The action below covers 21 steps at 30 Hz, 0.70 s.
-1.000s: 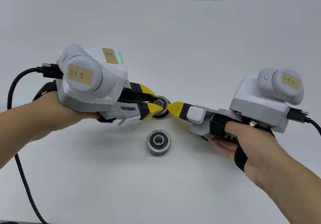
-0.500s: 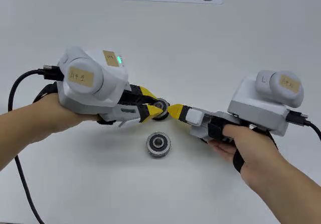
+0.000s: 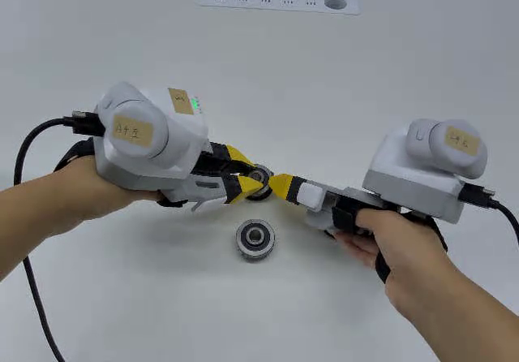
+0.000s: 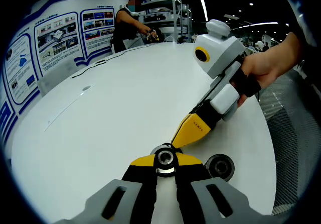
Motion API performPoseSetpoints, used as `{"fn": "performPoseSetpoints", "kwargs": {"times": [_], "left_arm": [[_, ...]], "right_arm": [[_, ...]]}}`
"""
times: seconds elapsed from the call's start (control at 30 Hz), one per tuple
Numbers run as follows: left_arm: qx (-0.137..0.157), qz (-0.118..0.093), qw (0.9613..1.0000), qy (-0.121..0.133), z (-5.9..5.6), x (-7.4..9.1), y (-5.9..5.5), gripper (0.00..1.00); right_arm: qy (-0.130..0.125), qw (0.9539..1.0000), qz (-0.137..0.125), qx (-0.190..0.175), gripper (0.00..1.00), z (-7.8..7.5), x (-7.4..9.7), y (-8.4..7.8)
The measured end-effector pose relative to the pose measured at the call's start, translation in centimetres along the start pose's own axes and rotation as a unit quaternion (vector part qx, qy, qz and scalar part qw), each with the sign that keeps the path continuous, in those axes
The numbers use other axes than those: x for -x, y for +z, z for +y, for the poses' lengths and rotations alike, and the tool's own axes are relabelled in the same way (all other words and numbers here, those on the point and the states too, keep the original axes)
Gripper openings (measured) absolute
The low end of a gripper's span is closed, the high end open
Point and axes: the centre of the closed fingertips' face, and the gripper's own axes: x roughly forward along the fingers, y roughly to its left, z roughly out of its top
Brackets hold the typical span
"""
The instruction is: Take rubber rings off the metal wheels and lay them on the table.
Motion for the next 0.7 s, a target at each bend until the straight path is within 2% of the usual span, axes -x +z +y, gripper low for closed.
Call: {"fn": "performPoseSetpoints", "kwargs": {"times": [0.7], "left_arm": [[0.0,-0.001,1.0,0.0,-0.01,0.0,0.04,0.13]], "right_arm": [[-0.005,0.9995,0.0,0.031,0.0,0.04,-0.22,0.05]]}}
